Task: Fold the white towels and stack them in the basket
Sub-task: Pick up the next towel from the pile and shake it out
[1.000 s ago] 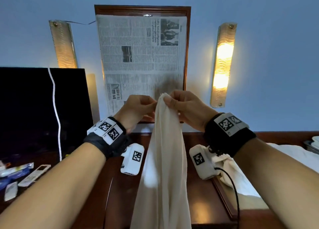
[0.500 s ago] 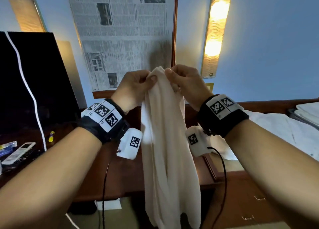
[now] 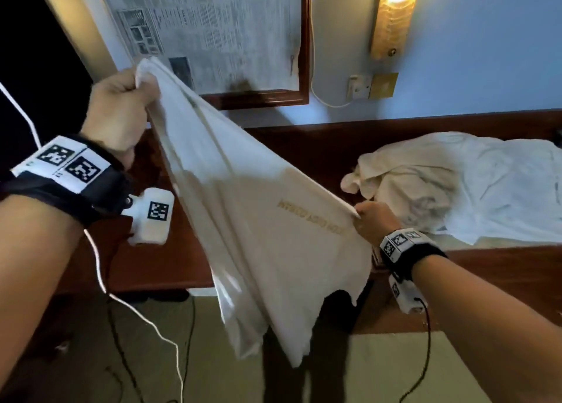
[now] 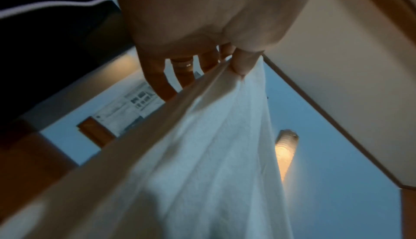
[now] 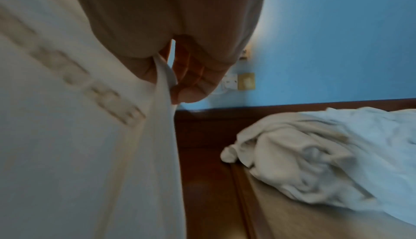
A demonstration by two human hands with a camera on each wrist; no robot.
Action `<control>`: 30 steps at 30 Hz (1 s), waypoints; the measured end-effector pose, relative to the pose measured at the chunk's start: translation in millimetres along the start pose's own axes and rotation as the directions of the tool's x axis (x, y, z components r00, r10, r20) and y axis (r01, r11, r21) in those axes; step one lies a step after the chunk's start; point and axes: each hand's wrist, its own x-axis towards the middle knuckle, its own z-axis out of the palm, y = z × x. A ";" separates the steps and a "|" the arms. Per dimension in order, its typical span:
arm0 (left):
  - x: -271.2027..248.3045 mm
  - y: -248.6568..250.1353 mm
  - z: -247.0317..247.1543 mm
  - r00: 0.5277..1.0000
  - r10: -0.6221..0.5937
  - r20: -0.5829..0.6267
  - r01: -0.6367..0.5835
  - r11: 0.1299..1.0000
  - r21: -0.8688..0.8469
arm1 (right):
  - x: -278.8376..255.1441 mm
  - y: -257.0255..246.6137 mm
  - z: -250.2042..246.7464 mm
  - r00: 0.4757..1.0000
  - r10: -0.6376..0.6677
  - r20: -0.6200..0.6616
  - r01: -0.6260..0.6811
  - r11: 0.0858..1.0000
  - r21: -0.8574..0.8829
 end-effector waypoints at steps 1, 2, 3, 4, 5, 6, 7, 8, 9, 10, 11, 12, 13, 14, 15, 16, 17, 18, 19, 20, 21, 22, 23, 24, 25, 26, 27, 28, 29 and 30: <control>-0.9 -6.8 -3.1 0.998 -0.039 -0.044 0.039 0.999 -0.004 | 0.8 18.0 6.8 0.999 0.034 0.041 -0.033 0.999 -0.025; -1.2 -14.3 -6.3 0.992 -0.083 -0.093 0.083 0.997 -0.002 | 0.6 35.6 12.6 0.994 0.072 0.088 -0.068 0.997 -0.044; -2.1 -19.5 -9.1 0.984 -0.120 -0.134 0.122 0.993 0.004 | -0.5 54.0 17.9 0.984 0.120 0.133 -0.111 0.991 -0.078; -3.0 -25.5 -11.8 0.975 -0.152 -0.164 0.157 0.987 0.018 | -2.3 71.6 22.4 0.970 0.170 0.173 -0.150 0.981 -0.125; -5.2 -29.0 -11.8 0.970 -0.167 -0.179 0.175 0.984 0.032 | -5.0 85.3 24.2 0.955 0.216 0.204 -0.179 0.967 -0.183; -8.4 -31.3 -10.1 0.969 -0.172 -0.175 0.182 0.982 0.043 | -7.0 95.8 26.8 0.940 0.259 0.222 -0.206 0.950 -0.235; -12.6 -33.4 -7.0 0.972 -0.167 -0.164 0.177 0.983 0.053 | -7.6 101.0 28.3 0.928 0.293 0.229 -0.231 0.937 -0.263; -17.7 -33.8 -1.5 0.977 -0.149 -0.152 0.159 0.986 0.058 | -5.9 101.1 28.6 0.922 0.310 0.230 -0.247 0.932 -0.267; -22.7 -33.2 5.8 0.985 -0.112 -0.130 0.121 0.991 0.063 | -2.6 94.0 28.6 0.928 0.300 0.221 -0.243 0.937 -0.249; -27.2 -31.5 14.1 0.993 -0.070 -0.095 0.077 0.994 0.080 | 1.8 80.2 27.5 0.947 0.254 0.197 -0.214 0.955 -0.206; -32.2 -27.3 24.7 0.999 -0.016 -0.034 0.019 0.994 0.103 | 6.2 60.4 25.7 0.976 0.166 0.145 -0.149 0.981 -0.121; -35.9 -24.0 34.8 0.999 0.030 0.039 -0.035 0.989 0.144 | 8.5 35.4 22.7 0.997 0.049 0.057 -0.050 0.999 0.017; -39.0 -20.5 45.0 0.990 0.070 0.119 -0.091 0.979 0.184 | 8.2 5.5 17.6 0.996 -0.075 -0.054 0.084 0.977 0.194; -41.6 -17.7 54.5 0.977 0.101 0.189 -0.144 0.964 0.226 | 5.1 -27.9 9.5 0.970 -0.180 -0.163 0.227 0.910 0.346; -44.9 -13.8 64.4 0.958 0.132 0.256 -0.196 0.949 0.247 | 0.0 -62.0 -2.1 0.936 -0.255 -0.243 0.342 0.823 0.453; -48.5 -9.7 72.6 0.939 0.151 0.309 -0.236 0.936 0.260 | -4.8 -92.0 -13.4 0.905 -0.315 -0.285 0.423 0.735 0.530; -50.4 -8.7 78.5 0.918 0.174 0.356 -0.277 0.925 0.262 | -7.6 -117.8 -24.7 0.884 -0.361 -0.298 0.468 0.660 0.589; -53.5 -5.9 83.2 0.899 0.193 0.394 -0.307 0.918 0.250 | -8.5 -137.4 -33.4 0.872 -0.393 -0.290 0.483 0.607 0.630; -54.5 -5.5 84.6 0.883 0.199 0.426 -0.319 0.919 0.233 | -7.6 -152.0 -39.7 0.875 -0.405 -0.266 0.471 0.585 0.660; -54.6 -5.4 83.8 0.869 0.200 0.452 -0.326 0.919 0.220 | -5.8 -162.2 -44.3 0.882 -0.400 -0.250 0.452 0.569 0.687; -54.5 -5.0 81.4 0.862 0.195 0.468 -0.322 0.923 0.210 | -4.2 -169.4 -47.2 0.888 -0.382 -0.254 0.441 0.556 0.705; -53.6 -5.2 77.5 0.860 0.187 0.475 -0.312 0.929 0.198 | -1.9 -175.2 -48.6 0.891 -0.360 -0.276 0.441 0.541 0.716; -52.4 -4.8 72.4 0.859 0.187 0.476 -0.307 0.933 0.187 | -1.5 -180.6 -50.2 0.894 -0.338 -0.296 0.440 0.528 0.726; -51.3 -3.9 66.4 0.857 0.195 0.477 -0.310 0.934 0.175 | -0.9 -185.5 -50.3 0.898 -0.317 -0.306 0.434 0.518 0.737; -48.7 -4.6 60.7 0.856 0.203 0.476 -0.314 0.935 0.167 | -2.2 -190.8 -50.0 0.900 -0.303 -0.314 0.431 0.514 0.742; -45.9 -5.7 54.9 0.857 0.214 0.469 -0.320 0.934 0.158 | -4.0 -196.0 -47.4 0.900 -0.299 -0.317 0.431 0.507 0.746; -41.1 -8.5 48.1 0.860 0.219 0.461 -0.326 0.931 0.166 | -6.6 -200.5 -42.0 0.904 -0.300 -0.305 0.421 0.508 0.751; -37.8 -10.1 40.9 0.861 0.226 0.456 -0.335 0.926 0.172 | -10.5 -203.8 -32.6 0.913 -0.302 -0.274 0.398 0.520 0.755; -33.9 -12.8 34.2 0.868 0.230 0.441 -0.333 0.928 0.170 | -15.5 -205.0 -21.3 0.924 -0.308 -0.225 0.367 0.556 0.746; -30.6 -14.4 29.5 0.878 0.235 0.416 -0.324 0.933 0.156 | -19.7 -201.3 -8.0 0.933 -0.320 -0.167 0.338 0.611 0.716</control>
